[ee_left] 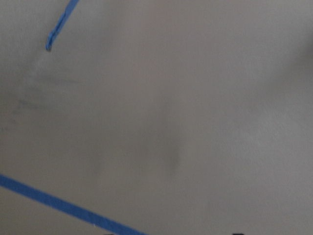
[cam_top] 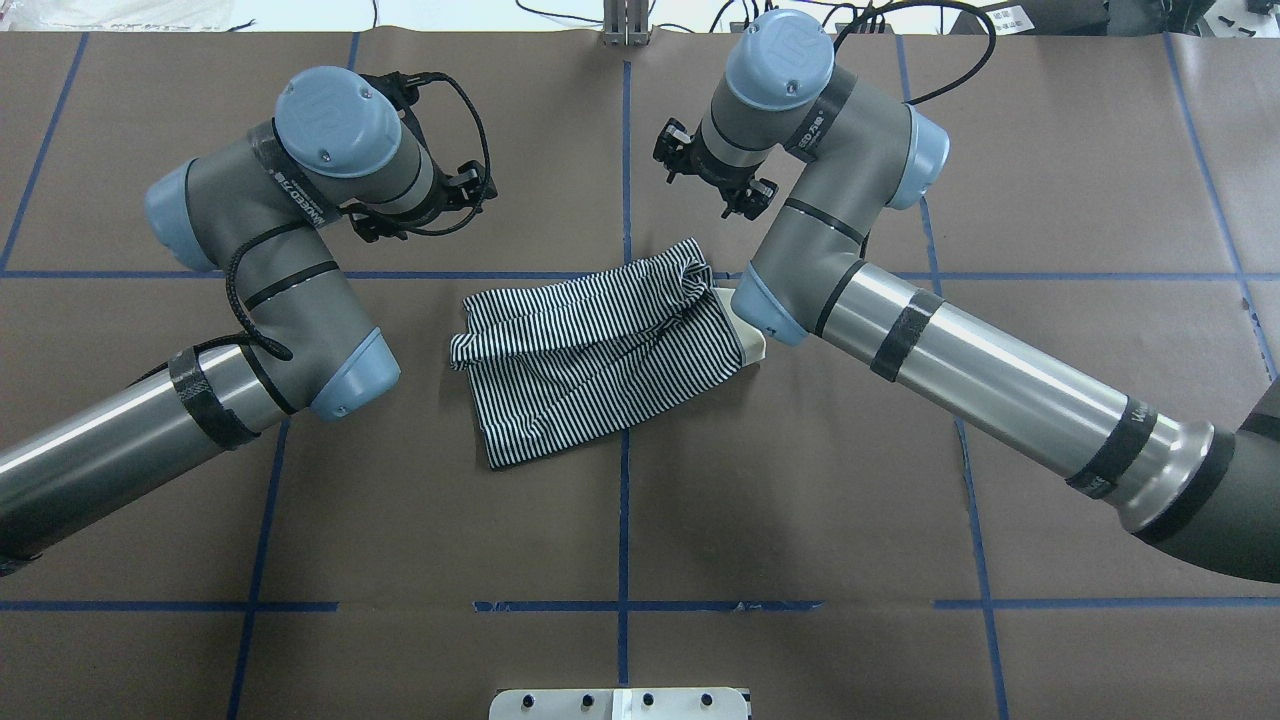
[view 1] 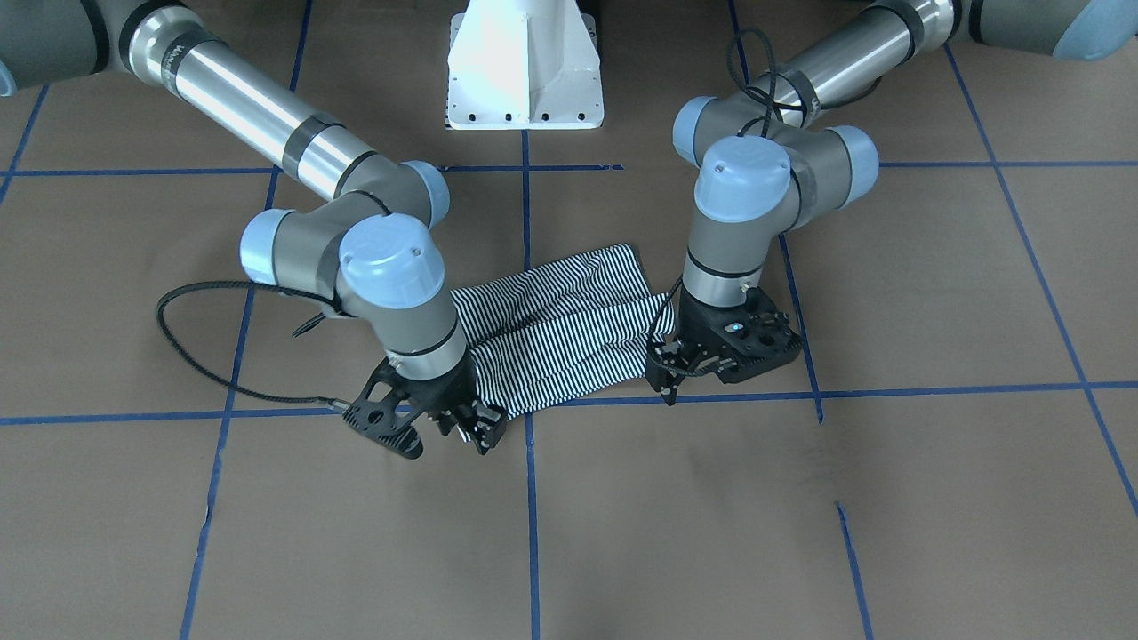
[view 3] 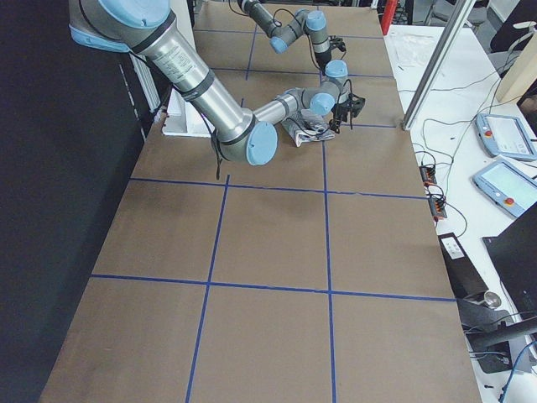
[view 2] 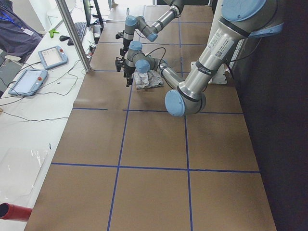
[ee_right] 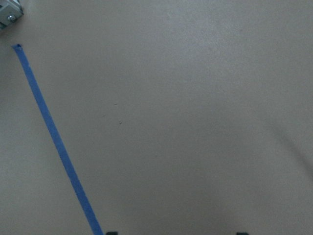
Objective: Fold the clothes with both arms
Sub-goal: 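Lower the folded edge onto the shirt and open both grippers, withdrawing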
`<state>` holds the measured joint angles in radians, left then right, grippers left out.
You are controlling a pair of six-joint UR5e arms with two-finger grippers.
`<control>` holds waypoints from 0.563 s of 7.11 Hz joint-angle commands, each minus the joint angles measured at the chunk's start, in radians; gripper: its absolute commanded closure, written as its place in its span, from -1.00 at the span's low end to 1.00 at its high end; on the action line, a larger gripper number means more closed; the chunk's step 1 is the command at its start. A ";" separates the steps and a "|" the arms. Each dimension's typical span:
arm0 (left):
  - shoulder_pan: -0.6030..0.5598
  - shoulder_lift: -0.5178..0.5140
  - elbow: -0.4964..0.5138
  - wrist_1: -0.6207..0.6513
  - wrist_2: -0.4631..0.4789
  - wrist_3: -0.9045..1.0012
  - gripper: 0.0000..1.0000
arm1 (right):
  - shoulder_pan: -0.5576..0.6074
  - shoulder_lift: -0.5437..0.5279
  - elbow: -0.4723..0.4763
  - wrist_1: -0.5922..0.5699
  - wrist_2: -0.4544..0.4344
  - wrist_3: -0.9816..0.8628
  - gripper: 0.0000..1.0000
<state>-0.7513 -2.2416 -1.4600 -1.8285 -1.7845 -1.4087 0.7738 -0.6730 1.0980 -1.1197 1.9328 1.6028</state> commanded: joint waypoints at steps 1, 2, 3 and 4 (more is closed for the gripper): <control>0.004 0.054 -0.107 0.000 -0.052 -0.042 -1.00 | 0.071 -0.052 0.058 -0.018 0.113 -0.126 -1.00; 0.045 0.097 -0.197 0.005 -0.080 -0.150 -1.00 | 0.097 -0.119 0.141 -0.079 0.129 -0.241 -1.00; 0.105 0.093 -0.224 0.011 -0.084 -0.258 -1.00 | 0.116 -0.140 0.179 -0.151 0.130 -0.326 -1.00; 0.192 0.079 -0.218 0.011 -0.057 -0.319 -1.00 | 0.122 -0.142 0.184 -0.169 0.130 -0.357 -1.00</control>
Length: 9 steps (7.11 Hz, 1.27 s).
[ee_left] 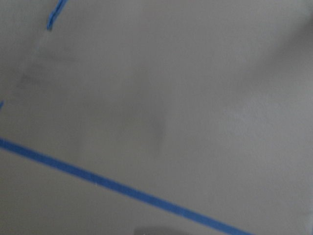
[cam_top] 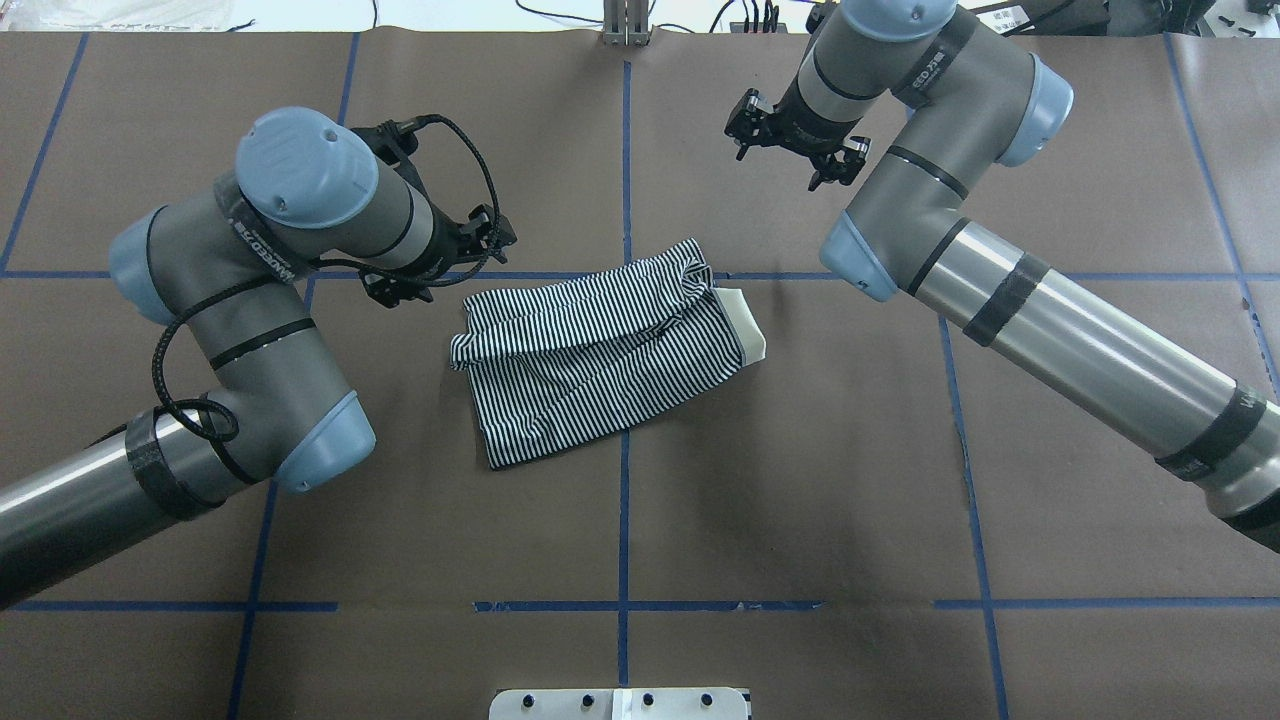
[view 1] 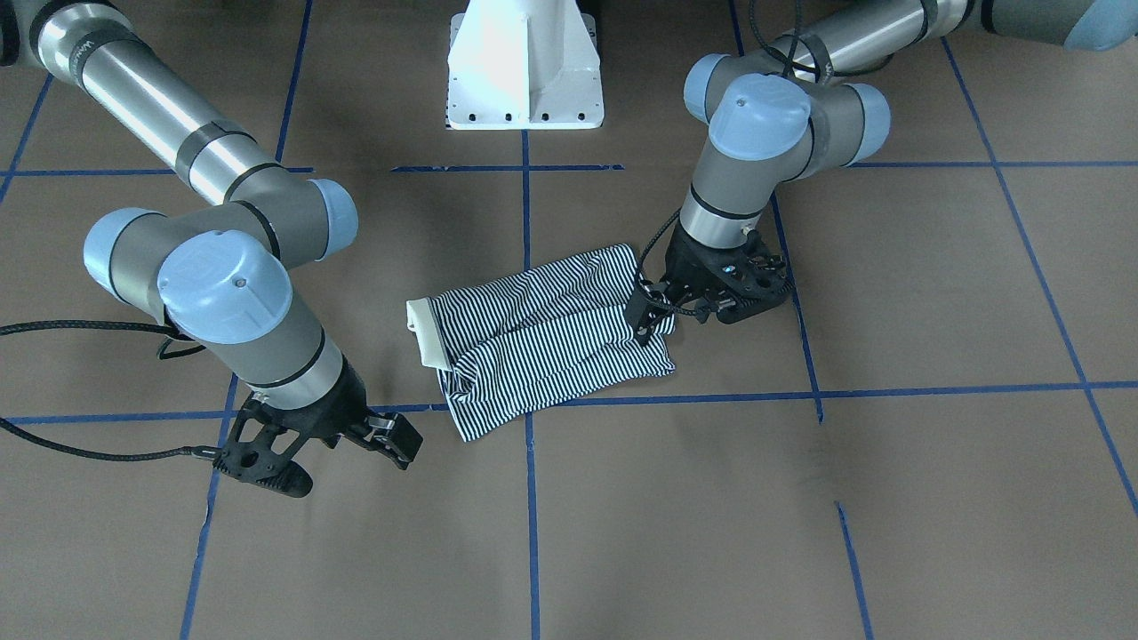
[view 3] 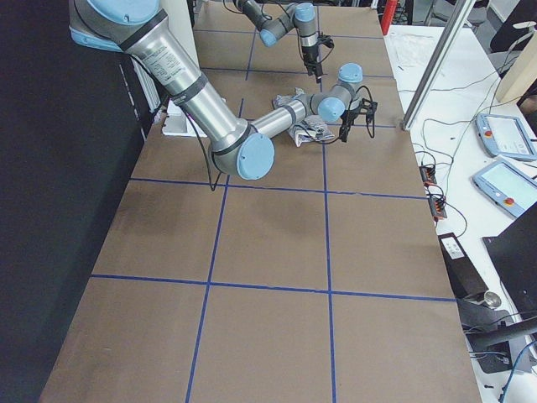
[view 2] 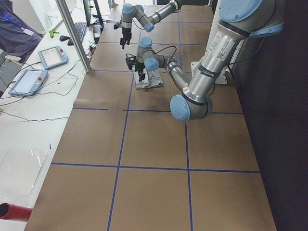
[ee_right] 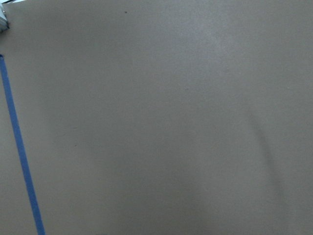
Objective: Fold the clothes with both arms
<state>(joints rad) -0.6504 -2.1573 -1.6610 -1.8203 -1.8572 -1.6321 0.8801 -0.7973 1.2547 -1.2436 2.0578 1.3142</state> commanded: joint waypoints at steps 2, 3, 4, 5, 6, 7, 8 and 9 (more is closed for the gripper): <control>0.129 -0.064 0.054 -0.007 0.070 -0.161 -1.00 | 0.020 -0.020 0.029 -0.043 0.005 -0.070 -1.00; 0.130 -0.108 0.103 -0.010 0.070 -0.179 -1.00 | 0.025 -0.022 0.029 -0.045 0.005 -0.076 -1.00; 0.130 -0.154 0.168 -0.011 0.070 -0.183 -1.00 | 0.026 -0.023 0.029 -0.045 0.005 -0.076 -1.00; 0.132 -0.160 0.208 -0.063 0.070 -0.196 -1.00 | 0.026 -0.031 0.032 -0.043 0.005 -0.076 -1.00; 0.132 -0.173 0.240 -0.103 0.070 -0.212 -1.00 | 0.026 -0.034 0.037 -0.045 0.005 -0.076 -1.00; 0.132 -0.193 0.260 -0.103 0.070 -0.219 -1.00 | 0.026 -0.037 0.040 -0.045 0.005 -0.076 -1.00; 0.132 -0.216 0.289 -0.106 0.070 -0.225 -1.00 | 0.026 -0.046 0.048 -0.045 0.005 -0.076 -1.00; 0.132 -0.242 0.326 -0.126 0.070 -0.230 -1.00 | 0.026 -0.058 0.061 -0.045 0.005 -0.076 -1.00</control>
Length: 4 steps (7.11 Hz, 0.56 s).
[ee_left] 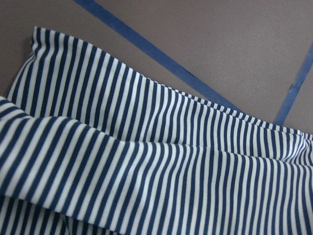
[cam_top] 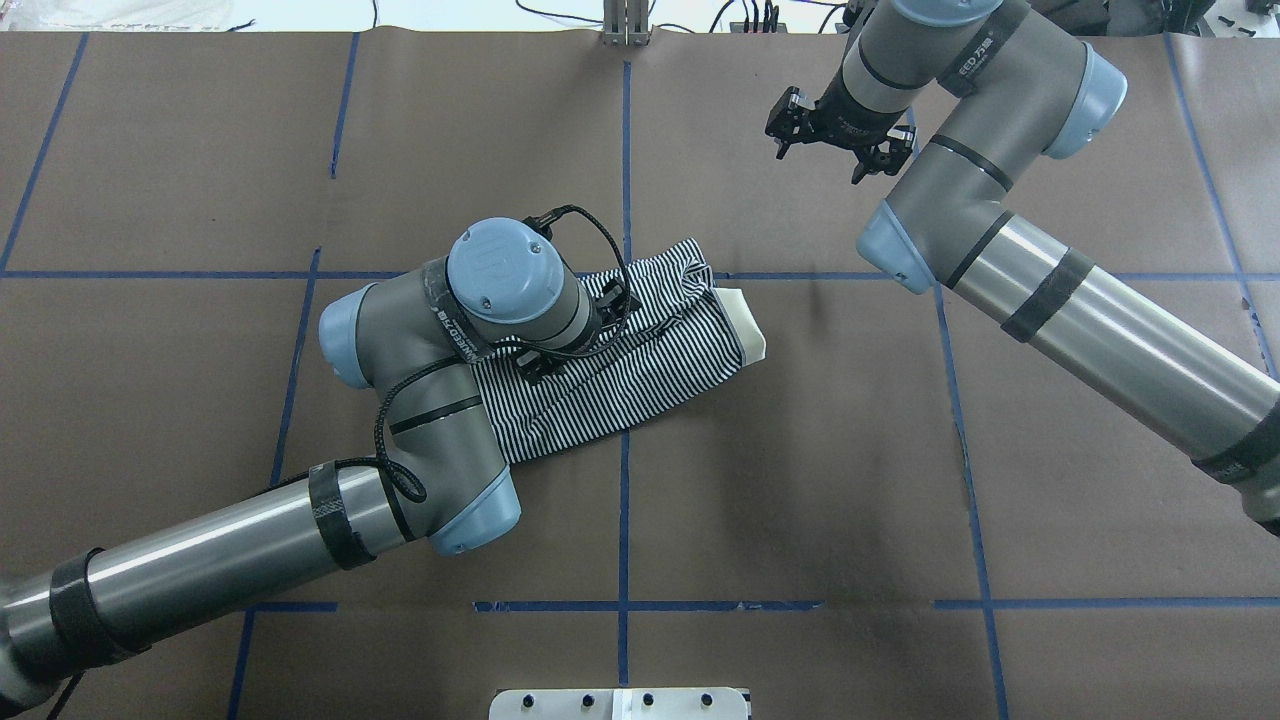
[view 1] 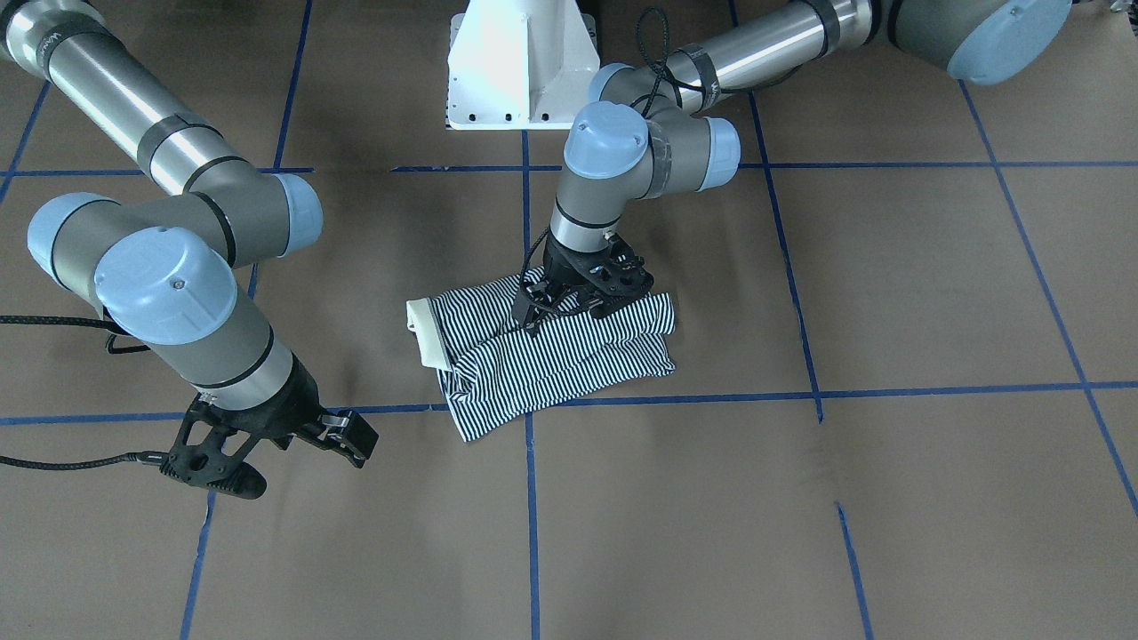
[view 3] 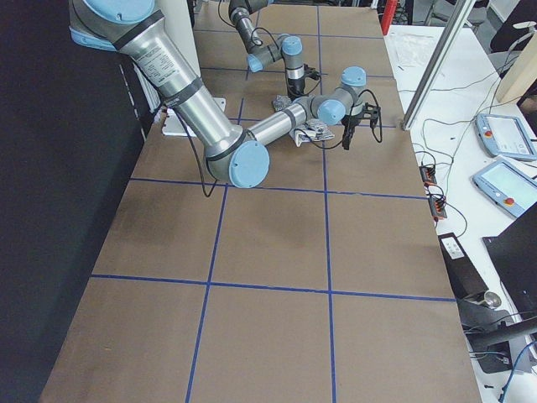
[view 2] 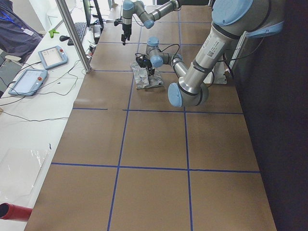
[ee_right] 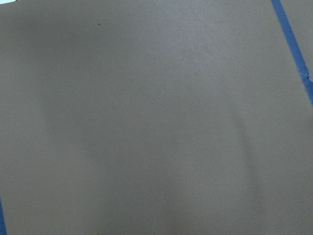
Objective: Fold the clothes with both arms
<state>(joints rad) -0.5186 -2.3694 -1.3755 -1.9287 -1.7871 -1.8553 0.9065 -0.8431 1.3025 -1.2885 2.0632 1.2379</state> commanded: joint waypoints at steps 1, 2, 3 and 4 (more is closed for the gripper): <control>0.000 -0.031 0.070 -0.070 0.002 -0.010 -1.00 | 0.000 -0.023 0.032 0.000 0.000 0.000 -1.00; -0.001 -0.033 0.085 -0.087 0.003 -0.010 -1.00 | 0.000 -0.025 0.034 0.000 0.000 0.000 -1.00; -0.003 -0.036 0.087 -0.090 0.015 -0.010 -1.00 | 0.000 -0.028 0.034 0.000 0.000 0.000 -1.00; -0.009 -0.040 0.095 -0.123 0.043 -0.011 -1.00 | 0.000 -0.030 0.037 0.000 0.000 0.000 -1.00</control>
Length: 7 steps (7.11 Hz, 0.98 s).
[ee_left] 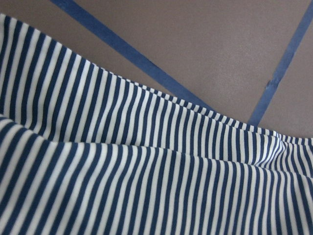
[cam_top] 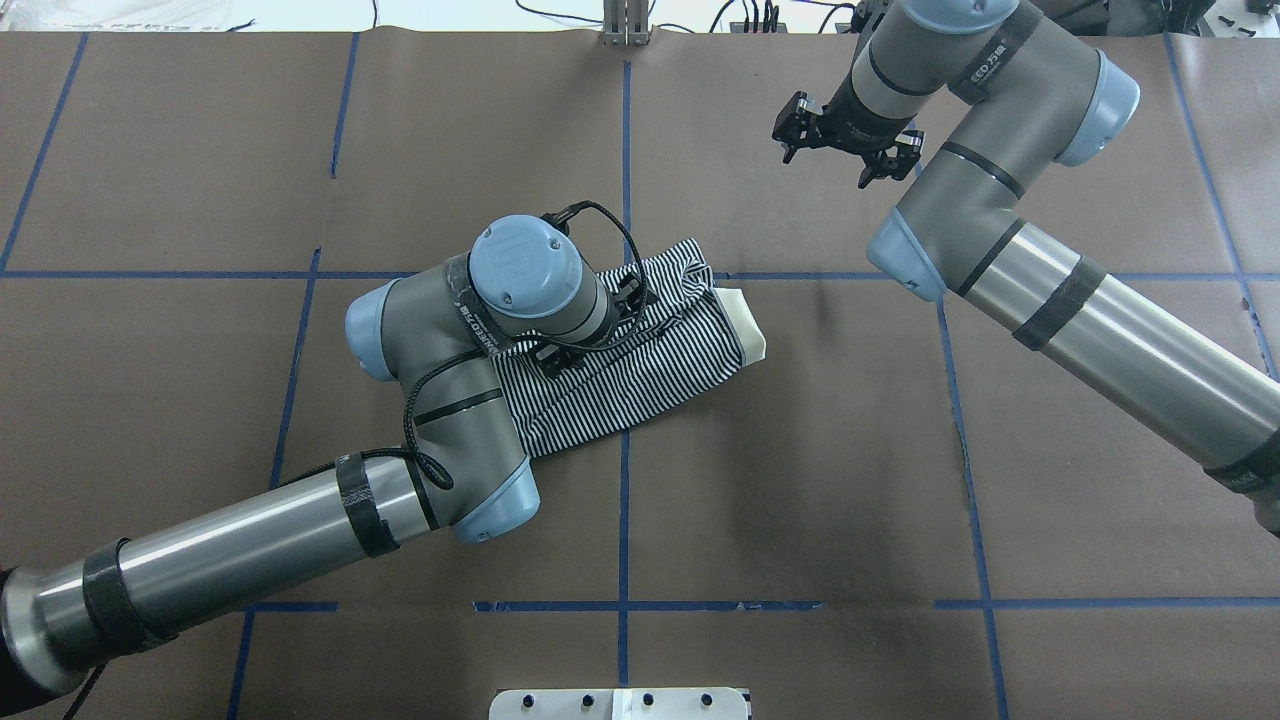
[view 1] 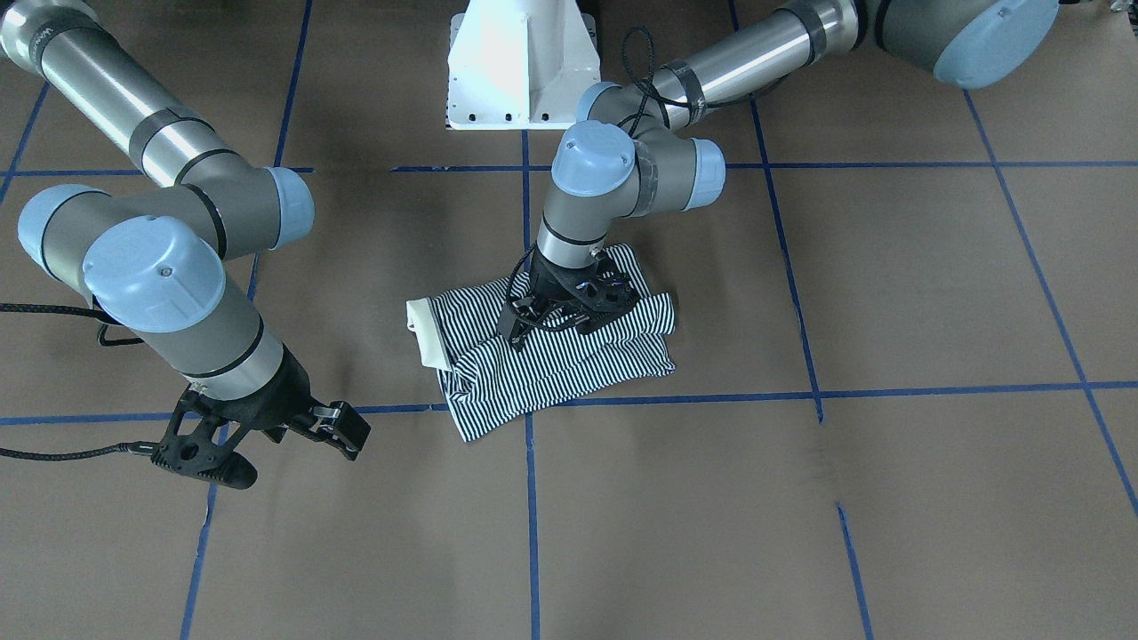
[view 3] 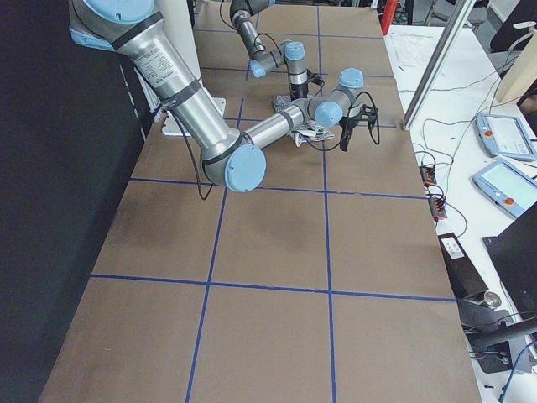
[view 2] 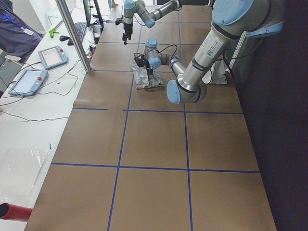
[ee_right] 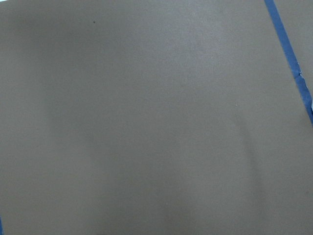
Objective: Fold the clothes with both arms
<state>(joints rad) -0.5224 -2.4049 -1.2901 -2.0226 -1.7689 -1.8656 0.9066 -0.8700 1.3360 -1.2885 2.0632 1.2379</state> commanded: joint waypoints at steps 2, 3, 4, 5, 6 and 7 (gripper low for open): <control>-0.031 -0.028 0.093 -0.121 0.028 -0.001 -1.00 | 0.000 -0.018 0.020 0.000 0.000 0.000 -1.00; -0.037 -0.043 0.130 -0.158 0.028 -0.001 -1.00 | 0.000 -0.020 0.022 0.000 0.000 0.000 -1.00; -0.045 -0.060 0.135 -0.160 0.028 -0.001 -1.00 | 0.000 -0.020 0.022 0.000 0.002 0.000 -1.00; -0.056 -0.068 0.138 -0.165 0.028 0.000 -1.00 | 0.000 -0.021 0.022 0.000 0.002 0.000 -1.00; -0.073 -0.079 0.155 -0.180 0.028 0.003 -1.00 | 0.000 -0.026 0.028 0.000 0.000 0.000 -1.00; -0.083 -0.094 0.196 -0.226 0.028 0.003 -1.00 | 0.000 -0.047 0.052 0.002 0.000 0.000 -1.00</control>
<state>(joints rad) -0.5907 -2.4820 -1.1321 -2.2074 -1.7411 -1.8634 0.9066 -0.8988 1.3671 -1.2882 2.0637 1.2379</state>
